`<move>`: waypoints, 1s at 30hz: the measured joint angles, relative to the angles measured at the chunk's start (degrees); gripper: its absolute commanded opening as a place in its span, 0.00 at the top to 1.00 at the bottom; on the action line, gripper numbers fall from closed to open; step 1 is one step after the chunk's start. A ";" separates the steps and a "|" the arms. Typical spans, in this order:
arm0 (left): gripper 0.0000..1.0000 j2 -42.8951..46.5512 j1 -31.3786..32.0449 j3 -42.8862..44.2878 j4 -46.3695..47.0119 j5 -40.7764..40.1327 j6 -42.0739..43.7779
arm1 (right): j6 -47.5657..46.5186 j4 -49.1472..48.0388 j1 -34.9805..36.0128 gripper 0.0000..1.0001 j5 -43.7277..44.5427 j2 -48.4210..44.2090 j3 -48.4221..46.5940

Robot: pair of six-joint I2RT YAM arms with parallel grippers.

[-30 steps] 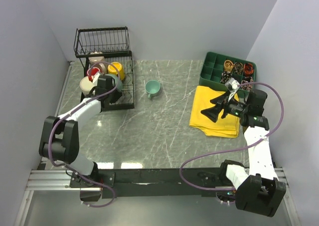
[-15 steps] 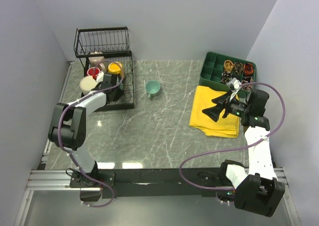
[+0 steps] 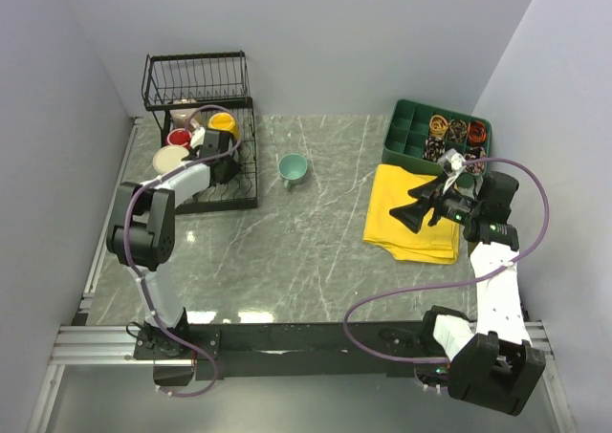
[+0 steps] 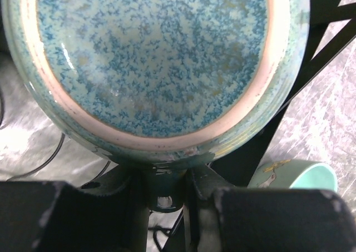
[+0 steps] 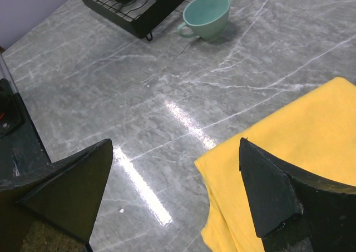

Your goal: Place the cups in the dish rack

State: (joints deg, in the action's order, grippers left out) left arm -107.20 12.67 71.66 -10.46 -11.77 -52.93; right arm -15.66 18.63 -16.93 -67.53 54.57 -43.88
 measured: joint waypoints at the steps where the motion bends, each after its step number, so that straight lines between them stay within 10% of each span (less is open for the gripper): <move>1: 0.99 -0.39 -0.02 0.61 -0.13 0.04 0.13 | 0.00 0.00 -0.02 0.00 -0.04 0.00 0.00; 10: 0.94 -5.44 0.00 8.24 -3.32 -0.15 1.36 | -0.02 0.02 -0.31 0.00 -0.81 0.00 0.00; 30: 0.48 -9.01 0.44 13.05 -7.65 -3.37 6.67 | -0.48 0.48 -1.01 0.00 -1.33 0.07 0.00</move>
State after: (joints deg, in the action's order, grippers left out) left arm -116.20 13.10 84.71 -18.11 -15.14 -46.26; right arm -16.14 19.11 -17.93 -68.86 54.63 -43.88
